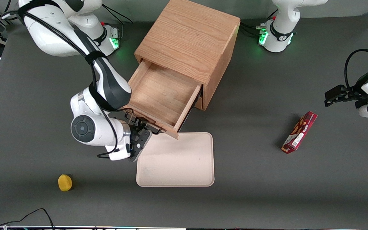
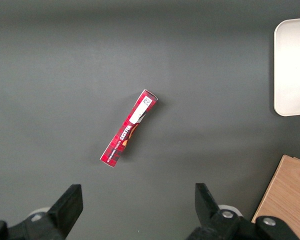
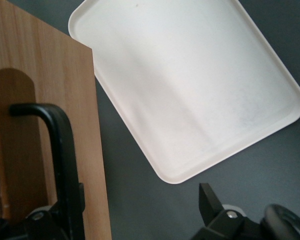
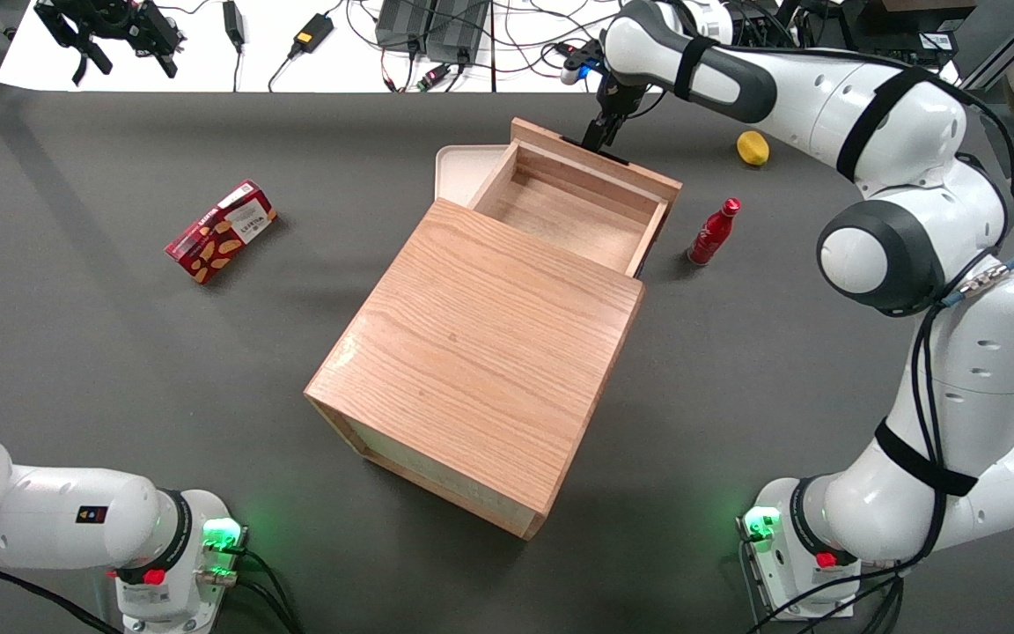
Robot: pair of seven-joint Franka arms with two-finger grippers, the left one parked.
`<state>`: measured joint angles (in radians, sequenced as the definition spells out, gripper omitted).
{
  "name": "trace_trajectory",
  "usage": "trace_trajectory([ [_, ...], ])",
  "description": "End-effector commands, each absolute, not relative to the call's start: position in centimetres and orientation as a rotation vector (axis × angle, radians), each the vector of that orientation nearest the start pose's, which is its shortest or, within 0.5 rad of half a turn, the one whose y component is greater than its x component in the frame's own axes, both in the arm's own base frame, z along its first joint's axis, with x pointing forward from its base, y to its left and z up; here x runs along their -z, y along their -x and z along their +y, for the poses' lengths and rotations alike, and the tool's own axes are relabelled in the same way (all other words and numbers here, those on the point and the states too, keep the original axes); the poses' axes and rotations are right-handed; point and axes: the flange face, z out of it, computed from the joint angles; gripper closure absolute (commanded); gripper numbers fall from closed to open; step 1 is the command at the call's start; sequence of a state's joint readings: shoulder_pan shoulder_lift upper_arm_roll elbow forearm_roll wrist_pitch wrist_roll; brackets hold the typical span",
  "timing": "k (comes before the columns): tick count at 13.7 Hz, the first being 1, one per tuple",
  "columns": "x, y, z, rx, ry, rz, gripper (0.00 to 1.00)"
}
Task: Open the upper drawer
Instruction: 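Release the handle and lift the right gripper away from the drawer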
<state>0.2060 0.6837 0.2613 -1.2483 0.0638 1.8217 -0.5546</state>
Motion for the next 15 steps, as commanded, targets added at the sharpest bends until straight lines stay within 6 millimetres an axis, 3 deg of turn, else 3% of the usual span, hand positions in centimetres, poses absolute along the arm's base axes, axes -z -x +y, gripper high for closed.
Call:
trace_trajectory([
  [1,-36.2,-67.7,28.3,-0.12,2.593,-1.385,0.0],
  [10,-38.9,-68.8,27.9,-0.045,2.623,-1.382,0.0],
  [15,-41.9,-68.7,28.1,-0.052,2.617,-1.369,0.0],
])
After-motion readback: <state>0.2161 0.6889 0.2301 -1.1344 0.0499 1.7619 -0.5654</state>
